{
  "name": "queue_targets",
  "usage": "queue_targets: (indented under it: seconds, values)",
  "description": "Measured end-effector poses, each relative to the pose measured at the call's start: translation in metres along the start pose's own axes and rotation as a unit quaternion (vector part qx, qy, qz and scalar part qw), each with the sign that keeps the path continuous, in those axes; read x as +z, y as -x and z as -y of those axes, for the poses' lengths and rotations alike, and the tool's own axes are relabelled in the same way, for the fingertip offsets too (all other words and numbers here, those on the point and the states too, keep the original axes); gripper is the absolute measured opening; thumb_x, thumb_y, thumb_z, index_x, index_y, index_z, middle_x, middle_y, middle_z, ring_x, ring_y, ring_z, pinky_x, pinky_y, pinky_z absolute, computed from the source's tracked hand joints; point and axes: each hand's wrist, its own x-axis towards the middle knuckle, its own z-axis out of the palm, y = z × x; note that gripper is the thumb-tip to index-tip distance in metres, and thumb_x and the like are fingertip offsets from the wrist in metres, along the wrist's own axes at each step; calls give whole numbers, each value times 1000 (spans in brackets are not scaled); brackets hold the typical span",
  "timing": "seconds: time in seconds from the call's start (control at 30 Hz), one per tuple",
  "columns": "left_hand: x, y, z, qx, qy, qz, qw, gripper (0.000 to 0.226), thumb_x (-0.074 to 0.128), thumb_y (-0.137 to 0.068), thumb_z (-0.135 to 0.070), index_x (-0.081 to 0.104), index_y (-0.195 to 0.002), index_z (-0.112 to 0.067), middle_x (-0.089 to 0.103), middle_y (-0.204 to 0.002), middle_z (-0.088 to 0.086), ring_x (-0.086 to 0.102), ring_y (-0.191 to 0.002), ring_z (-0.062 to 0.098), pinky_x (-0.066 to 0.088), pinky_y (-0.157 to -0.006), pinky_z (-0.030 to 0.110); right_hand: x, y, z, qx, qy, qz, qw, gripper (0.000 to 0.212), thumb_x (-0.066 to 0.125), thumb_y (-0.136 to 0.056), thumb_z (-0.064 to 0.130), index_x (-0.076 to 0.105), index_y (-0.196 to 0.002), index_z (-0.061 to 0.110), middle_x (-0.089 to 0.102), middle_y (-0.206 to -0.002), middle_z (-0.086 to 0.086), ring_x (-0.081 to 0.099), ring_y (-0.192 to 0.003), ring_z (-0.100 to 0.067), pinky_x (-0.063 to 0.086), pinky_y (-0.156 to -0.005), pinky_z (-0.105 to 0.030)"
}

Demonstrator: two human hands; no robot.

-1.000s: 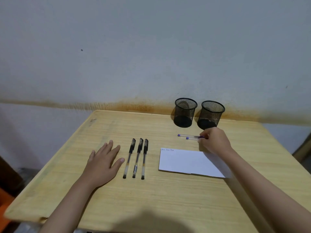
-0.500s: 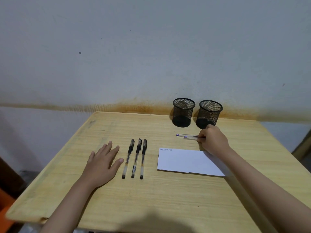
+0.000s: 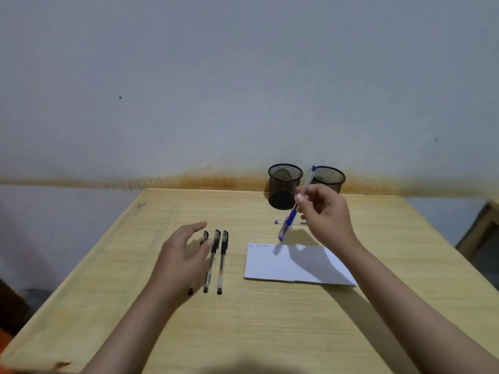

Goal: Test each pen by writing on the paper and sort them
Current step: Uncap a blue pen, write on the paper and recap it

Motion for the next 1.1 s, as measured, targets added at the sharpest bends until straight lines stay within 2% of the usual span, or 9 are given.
queue_targets:
  seconds: [0.2,0.33,0.43,0.57,0.67,0.8,0.87,0.97,1.1]
  values:
    - [44,9,-57,116,37,49,991,51,81,-66,-31,63,-114,-29,63,-107,-19,57,-100,-3,42,-81,11,0,26,22,90,-163,-24,982,4,58,-92,7,58,-88,5,66,-70,-8,69,-59,-10,60,-65,-28]
    - [63,9,-70,189,52,3,981,30,79,-70,-15,71,-99,-19,68,-88,-11,62,-82,3,45,-74,10,-4,39,22,116,-187,-47,974,6,58,-92,11,59,-88,6,68,-65,-5,68,-57,-12,58,-60,-25]
    - [69,7,-74,205,75,-10,976,22,77,-72,-7,74,-91,-16,69,-81,-9,63,-79,5,50,-72,16,-6,45,21,140,-198,-46,969,8,59,-91,11,59,-88,4,64,-63,-2,62,-52,-10,57,-55,-24]
    - [73,5,-75,236,78,9,969,16,75,-72,-11,75,-87,-14,69,-79,-7,64,-77,4,49,-71,14,-4,54,15,105,-162,22,981,7,60,-89,5,61,-82,4,62,-53,3,56,-45,-10,52,-48,-24]
    - [68,-1,-71,252,79,18,964,13,72,-71,-12,75,-84,-11,70,-78,-4,64,-76,3,46,-71,11,-2,58,13,58,-148,-1,987,7,64,-87,2,63,-81,-1,62,-53,5,56,-44,-9,50,-48,-23]
    - [64,-12,-69,294,53,47,953,10,74,-72,-3,74,-82,-6,71,-79,-2,65,-76,2,48,-72,13,11,66,13,13,-118,-39,992,17,67,-84,2,61,-73,13,64,-59,8,57,-44,-7,47,-48,-18]
    - [58,-23,-56,248,56,15,967,14,74,-72,1,74,-79,-10,72,-77,-6,66,-76,3,47,-73,12,4,65,16,-2,-128,-92,987,22,64,-86,2,55,-72,16,63,-60,7,58,-42,-8,46,-46,-17]
    - [31,-43,-28,89,60,-52,993,21,72,-74,2,73,-80,-18,71,-73,-16,66,-79,3,45,-73,5,-28,54,18,-25,-152,-168,974,22,60,-88,3,50,-72,13,62,-58,3,58,-41,-11,46,-44,-17]
    - [45,-56,-24,98,-54,36,993,18,66,-80,3,73,-95,-5,69,-87,2,62,-82,12,39,-71,-1,-24,55,7,14,-119,-126,985,21,61,-89,3,52,-73,13,59,-61,0,58,-44,-16,49,-45,-19]
